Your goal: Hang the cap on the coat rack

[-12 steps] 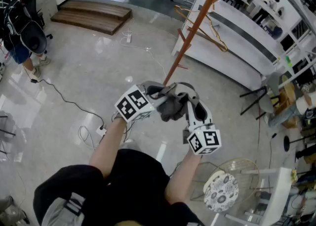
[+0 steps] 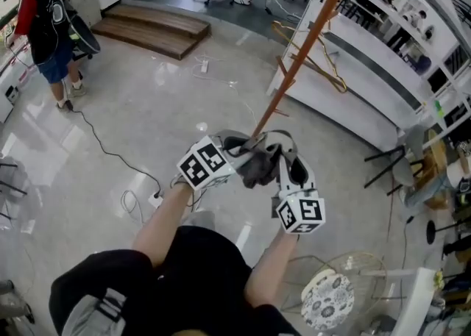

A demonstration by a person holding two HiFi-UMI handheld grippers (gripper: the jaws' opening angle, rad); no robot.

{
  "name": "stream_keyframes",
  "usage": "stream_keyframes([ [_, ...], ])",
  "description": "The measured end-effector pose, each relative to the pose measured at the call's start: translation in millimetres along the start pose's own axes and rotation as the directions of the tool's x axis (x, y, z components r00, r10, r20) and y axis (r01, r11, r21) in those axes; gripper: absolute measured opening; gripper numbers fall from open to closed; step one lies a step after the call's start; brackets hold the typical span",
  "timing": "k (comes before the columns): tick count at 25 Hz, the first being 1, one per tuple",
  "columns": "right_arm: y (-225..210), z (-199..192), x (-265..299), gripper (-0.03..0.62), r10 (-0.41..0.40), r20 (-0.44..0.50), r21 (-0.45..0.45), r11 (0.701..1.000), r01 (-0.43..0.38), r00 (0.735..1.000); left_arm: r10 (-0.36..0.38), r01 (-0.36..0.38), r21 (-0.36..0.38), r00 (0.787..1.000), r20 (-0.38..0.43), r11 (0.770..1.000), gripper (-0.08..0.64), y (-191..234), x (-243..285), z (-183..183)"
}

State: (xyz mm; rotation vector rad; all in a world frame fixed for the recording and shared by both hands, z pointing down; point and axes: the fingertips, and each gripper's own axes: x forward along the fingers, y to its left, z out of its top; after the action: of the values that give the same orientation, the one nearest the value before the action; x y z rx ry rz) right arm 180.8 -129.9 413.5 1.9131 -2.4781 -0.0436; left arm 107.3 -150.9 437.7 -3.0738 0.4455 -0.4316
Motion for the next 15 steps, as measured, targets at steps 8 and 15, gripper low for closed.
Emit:
stream_keyframes([
  [8,5.8,-17.0,8.7,0.089,0.024,-0.033,0.03,0.999,-0.023,0.999,0.046,-0.047,-0.043,0.998,-0.037,0.998,0.063,7.7,-3.3,-17.9],
  [15,-7.1,-12.0,4.5,0.089,0.005,-0.026,0.032,0.999,-0.004,1.0,0.05,-0.051,-0.033,0.999,-0.011,0.998,0.063,7.3,7.2,-7.9],
])
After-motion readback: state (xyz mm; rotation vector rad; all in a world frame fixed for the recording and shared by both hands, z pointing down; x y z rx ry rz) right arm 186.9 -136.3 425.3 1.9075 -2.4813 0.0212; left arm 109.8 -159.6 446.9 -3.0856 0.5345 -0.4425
